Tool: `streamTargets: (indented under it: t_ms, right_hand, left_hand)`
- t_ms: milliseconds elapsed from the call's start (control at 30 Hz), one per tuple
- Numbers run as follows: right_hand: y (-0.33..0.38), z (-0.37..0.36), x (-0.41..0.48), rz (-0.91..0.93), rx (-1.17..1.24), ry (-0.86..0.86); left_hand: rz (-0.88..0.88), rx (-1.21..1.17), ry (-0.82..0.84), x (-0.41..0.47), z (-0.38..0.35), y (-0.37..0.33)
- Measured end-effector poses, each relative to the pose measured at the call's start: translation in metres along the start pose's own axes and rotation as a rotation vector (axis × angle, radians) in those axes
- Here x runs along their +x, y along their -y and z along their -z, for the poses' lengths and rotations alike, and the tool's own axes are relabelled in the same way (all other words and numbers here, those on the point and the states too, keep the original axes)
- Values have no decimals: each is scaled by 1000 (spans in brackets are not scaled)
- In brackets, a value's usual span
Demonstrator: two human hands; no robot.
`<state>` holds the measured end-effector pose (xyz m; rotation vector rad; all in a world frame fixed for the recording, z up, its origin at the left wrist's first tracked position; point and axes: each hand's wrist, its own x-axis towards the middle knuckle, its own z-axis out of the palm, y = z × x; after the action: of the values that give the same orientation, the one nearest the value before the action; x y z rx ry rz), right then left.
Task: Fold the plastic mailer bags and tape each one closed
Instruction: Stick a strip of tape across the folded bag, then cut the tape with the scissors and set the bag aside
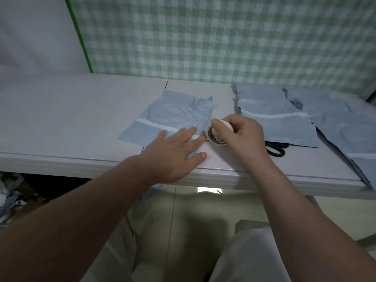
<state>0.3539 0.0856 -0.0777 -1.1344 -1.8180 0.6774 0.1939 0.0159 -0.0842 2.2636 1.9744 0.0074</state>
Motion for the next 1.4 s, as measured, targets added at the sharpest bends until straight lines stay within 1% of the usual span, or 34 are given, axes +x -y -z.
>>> streamTargets:
  t_ms: [100, 167, 200, 267, 333, 400, 467, 600, 733, 900, 1000, 1100, 1267, 1300, 1400]
  right_hand:
    - [0, 6, -8, -27, 63, -3]
    - [-5, 14, -14, -27, 19, -85]
    - [-9, 20, -17, -26, -52, -153]
    - [-19, 35, -23, -37, -257, -274]
    - [-27, 49, -26, -74, -459, -294]
    - [-33, 59, -27, -120, -596, -227]
    - [-34, 65, -27, -160, -662, -154]
    - [-28, 73, -22, -187, -690, -98]
    - [-23, 76, -12, -264, -739, 43]
    - [-11, 81, -8, -360, -812, 149]
    - [-1, 83, -10, -383, -872, 230]
    - [9, 83, -14, -394, -869, 298]
    - [22, 77, -17, -340, -863, 309]
    - [24, 76, -19, -329, -871, 308]
    - [25, 72, -24, -301, -864, 272]
  left_hand:
    - [13, -73, 52, 1, 6, -3]
    - [13, -170, 28, 3, 12, -5]
    - [29, -224, -26, 4, 15, -5]
    - [92, -290, -209, 8, 19, -7]
    - [105, -302, -360, 15, 21, -12]
    - [63, -328, -411, 23, 22, -21]
    - [37, -350, -423, 30, 22, -30]
    - [61, -396, -467, 42, 20, -36]
    - [65, -448, -489, 43, 18, -34]
    - [51, -482, -475, 40, 17, -28]
    - [53, -535, -457, 39, 17, -28]
    - [88, -616, -451, 38, 19, -29]
    - [212, -887, -492, 37, 19, -29]
    - [225, -883, -504, 36, 19, -28]
    - [251, -740, -552, 34, 20, -26]
